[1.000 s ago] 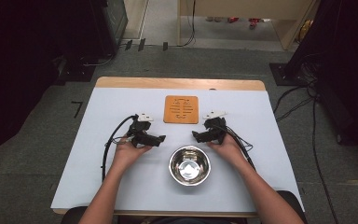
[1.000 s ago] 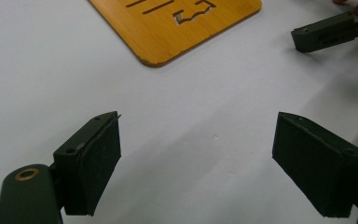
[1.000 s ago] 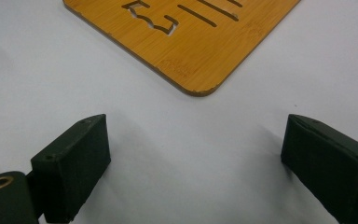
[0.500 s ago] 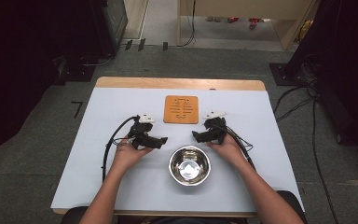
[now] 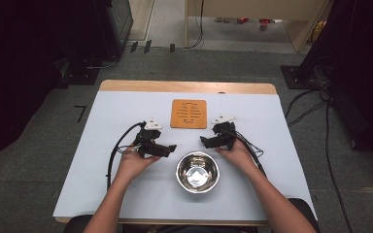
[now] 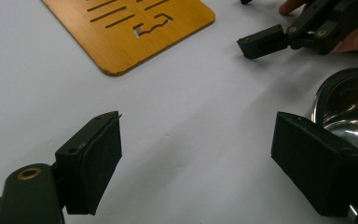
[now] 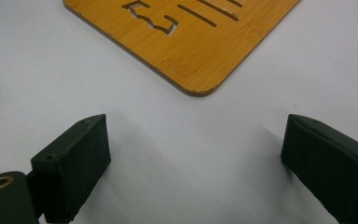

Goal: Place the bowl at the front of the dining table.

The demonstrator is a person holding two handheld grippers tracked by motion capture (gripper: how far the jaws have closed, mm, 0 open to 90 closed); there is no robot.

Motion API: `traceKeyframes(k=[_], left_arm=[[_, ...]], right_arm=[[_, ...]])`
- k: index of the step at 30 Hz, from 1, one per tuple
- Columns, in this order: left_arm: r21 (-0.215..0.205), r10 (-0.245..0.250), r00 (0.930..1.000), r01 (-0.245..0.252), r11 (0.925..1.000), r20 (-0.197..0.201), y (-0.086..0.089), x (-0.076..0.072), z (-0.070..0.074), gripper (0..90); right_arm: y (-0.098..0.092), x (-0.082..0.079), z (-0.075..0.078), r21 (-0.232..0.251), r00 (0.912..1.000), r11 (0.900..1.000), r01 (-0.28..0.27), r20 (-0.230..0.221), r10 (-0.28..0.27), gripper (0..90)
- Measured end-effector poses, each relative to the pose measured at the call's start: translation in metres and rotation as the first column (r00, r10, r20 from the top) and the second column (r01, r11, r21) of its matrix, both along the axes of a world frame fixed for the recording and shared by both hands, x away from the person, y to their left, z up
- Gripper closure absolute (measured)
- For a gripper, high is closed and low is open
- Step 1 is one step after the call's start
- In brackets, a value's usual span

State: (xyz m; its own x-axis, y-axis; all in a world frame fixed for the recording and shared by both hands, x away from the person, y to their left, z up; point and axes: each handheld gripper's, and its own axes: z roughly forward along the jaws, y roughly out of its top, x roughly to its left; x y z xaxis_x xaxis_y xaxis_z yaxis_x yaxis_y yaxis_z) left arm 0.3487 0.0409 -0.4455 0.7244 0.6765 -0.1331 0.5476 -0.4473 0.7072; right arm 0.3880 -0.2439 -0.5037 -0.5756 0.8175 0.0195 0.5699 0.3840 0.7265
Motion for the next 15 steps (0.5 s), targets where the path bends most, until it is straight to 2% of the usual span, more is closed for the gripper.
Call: traceKeyframes(k=[4,6,10,15], left_arm=[[-0.010,-0.004,1.0000,0.004,0.9999,0.004,-0.0008,-0.0014,0.0023,16.3],[-0.039,-0.018,0.9997,0.017,0.9991,-0.016,-0.0024,-0.0022,0.0036,16.4],[-0.040,-0.029,0.9993,0.028,0.9988,-0.024,-0.0044,-0.0033,0.0026,16.3],[-0.041,-0.038,0.9992,0.037,0.9985,-0.014,-0.0094,-0.0061,0.0026,16.4]], right_arm=[[0.0000,0.0001,0.0001,0.000,1.0000,1.000,0.001,0.001,-0.001,7.3],[0.0001,0.0001,0.0000,0.001,1.0000,1.000,0.001,0.001,-0.001,7.4],[0.0000,0.0001,0.0000,0.000,1.0000,1.000,0.000,0.002,0.000,7.4],[-0.0001,0.0001,0.0000,-0.002,1.0000,1.000,-0.001,0.002,0.001,7.4]])
